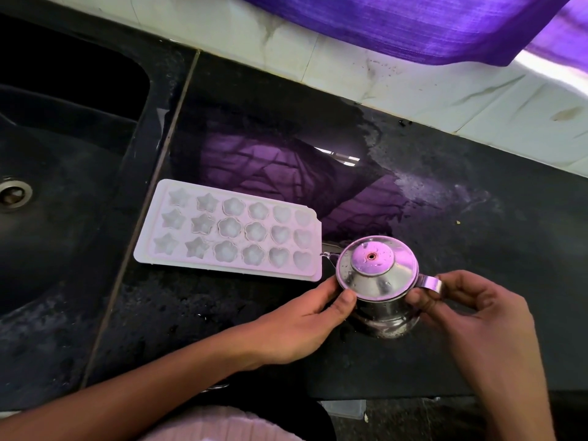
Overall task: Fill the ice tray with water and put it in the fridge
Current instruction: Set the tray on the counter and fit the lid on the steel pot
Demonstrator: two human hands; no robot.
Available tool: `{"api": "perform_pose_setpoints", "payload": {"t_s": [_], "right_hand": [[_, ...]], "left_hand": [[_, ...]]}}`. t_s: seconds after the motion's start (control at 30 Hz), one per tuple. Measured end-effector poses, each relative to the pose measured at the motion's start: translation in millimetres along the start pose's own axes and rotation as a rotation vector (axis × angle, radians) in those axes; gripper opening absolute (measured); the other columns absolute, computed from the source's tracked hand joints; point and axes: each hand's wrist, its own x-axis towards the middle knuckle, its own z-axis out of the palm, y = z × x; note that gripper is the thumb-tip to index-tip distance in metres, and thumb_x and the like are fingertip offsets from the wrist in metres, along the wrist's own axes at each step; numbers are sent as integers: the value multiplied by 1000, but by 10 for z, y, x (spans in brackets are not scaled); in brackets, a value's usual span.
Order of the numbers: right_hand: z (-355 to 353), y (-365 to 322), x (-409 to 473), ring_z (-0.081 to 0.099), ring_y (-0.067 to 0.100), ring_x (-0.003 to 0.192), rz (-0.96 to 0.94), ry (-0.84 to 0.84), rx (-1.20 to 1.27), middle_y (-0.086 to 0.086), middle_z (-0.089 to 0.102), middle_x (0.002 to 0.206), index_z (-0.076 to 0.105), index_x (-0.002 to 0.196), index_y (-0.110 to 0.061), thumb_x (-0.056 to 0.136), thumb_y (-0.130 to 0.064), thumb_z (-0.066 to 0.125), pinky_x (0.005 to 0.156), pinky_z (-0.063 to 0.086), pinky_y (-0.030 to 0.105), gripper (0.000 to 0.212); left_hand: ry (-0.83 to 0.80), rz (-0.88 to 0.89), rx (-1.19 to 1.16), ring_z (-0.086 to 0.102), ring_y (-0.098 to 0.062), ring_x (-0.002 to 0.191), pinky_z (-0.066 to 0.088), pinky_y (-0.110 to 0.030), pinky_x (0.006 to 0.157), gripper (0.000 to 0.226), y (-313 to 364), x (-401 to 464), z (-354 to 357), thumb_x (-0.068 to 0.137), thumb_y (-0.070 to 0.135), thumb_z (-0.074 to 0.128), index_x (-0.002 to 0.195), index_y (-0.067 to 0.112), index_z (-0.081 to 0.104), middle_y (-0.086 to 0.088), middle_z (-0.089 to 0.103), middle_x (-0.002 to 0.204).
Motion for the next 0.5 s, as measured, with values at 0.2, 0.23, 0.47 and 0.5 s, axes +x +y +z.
{"api": "perform_pose_setpoints", "payload": {"t_s": [0.2, 0.23, 0.47, 0.5], "right_hand": [[-31, -58, -12, 58, -8, 52, -7, -1, 67, -15, 69, 60, 67, 62, -17, 63, -7, 81, 53, 44, 2, 17], [-32, -69, -17, 58, -7, 52, -7, -2, 79, -14, 69, 60, 67, 61, -19, 61, -9, 81, 54, 45, 3, 17], [-41, -75, -22, 60, -2, 53, 34, -18, 189, -7, 71, 62, 69, 64, -13, 57, -13, 77, 55, 50, 9, 10], [-36, -73, -30, 61, -1, 53, 54, -14, 236, -4, 71, 62, 70, 66, -16, 57, -13, 76, 55, 51, 10, 12]], "left_hand": [[12, 27, 32, 22, 34, 116, 21, 6, 92, 43, 58, -22, 33, 89, 47, 31, 130, 49, 22, 47, 28, 127], [16, 27, 36, 21, 34, 117, 20, 7, 92, 45, 63, -23, 36, 89, 47, 31, 133, 47, 20, 48, 27, 127], [49, 51, 90, 16, 39, 113, 15, 10, 90, 55, 119, -45, 62, 89, 47, 28, 142, 40, 15, 49, 21, 127], [52, 56, 92, 16, 38, 114, 16, 9, 91, 56, 133, -47, 61, 89, 47, 28, 143, 40, 14, 48, 21, 129]]}}
